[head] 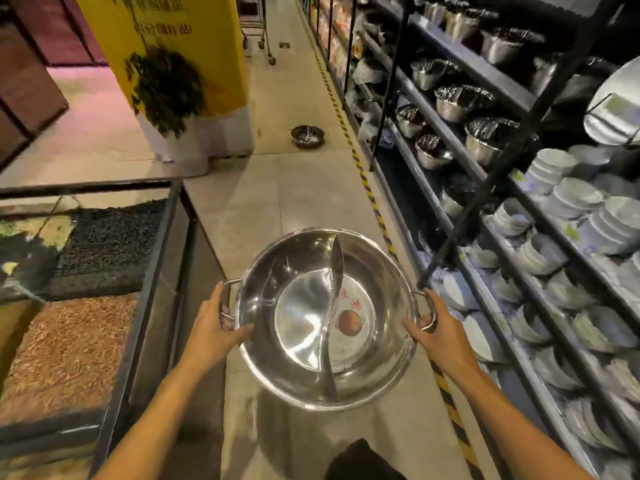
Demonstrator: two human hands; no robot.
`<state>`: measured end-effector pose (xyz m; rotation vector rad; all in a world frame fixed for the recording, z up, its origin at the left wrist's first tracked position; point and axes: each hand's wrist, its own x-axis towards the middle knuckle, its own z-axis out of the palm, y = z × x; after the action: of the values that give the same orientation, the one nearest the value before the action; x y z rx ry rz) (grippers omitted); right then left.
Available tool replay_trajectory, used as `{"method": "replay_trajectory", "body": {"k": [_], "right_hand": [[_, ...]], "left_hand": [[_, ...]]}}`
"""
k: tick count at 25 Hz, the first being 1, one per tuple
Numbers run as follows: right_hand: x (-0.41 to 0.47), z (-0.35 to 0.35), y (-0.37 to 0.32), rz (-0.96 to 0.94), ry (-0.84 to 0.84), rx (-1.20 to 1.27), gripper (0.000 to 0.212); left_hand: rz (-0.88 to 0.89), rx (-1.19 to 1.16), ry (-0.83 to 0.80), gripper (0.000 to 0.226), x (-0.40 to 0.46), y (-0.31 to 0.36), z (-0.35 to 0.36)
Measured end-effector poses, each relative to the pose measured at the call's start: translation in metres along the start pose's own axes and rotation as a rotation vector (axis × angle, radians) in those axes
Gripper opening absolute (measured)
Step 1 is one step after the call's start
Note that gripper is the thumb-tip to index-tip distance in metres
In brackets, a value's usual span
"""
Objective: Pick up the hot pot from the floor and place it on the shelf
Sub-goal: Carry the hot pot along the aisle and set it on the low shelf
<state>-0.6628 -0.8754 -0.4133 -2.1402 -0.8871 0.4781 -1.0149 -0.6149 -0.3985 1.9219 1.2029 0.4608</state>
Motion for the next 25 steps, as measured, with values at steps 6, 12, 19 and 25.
{"method": "replay_trajectory", "body": {"k": [6,12,19,25], "right_hand": [[0.186,0.029,0.009,0.058,0.013,0.045,0.075],[0.373,0.039,-0.017,0.04,-0.041,0.066,0.074],[0.565,0.068,-0.045,0.088,-0.04,0.047,0.069],[0.685,0.094,-0.054,0.276,0.129,0.025,0.066]], "left_hand": [[0.049,0.084,-0.026,0.101,0.198,0.021,0.029],[0.105,0.067,0.026,0.096,0.36,0.058,0.031],[0.1,0.101,-0.022,0.088,0.566,0.07,0.04],[0.162,0.1,-0.23,0.086,0.783,0.095,0.069]]}}
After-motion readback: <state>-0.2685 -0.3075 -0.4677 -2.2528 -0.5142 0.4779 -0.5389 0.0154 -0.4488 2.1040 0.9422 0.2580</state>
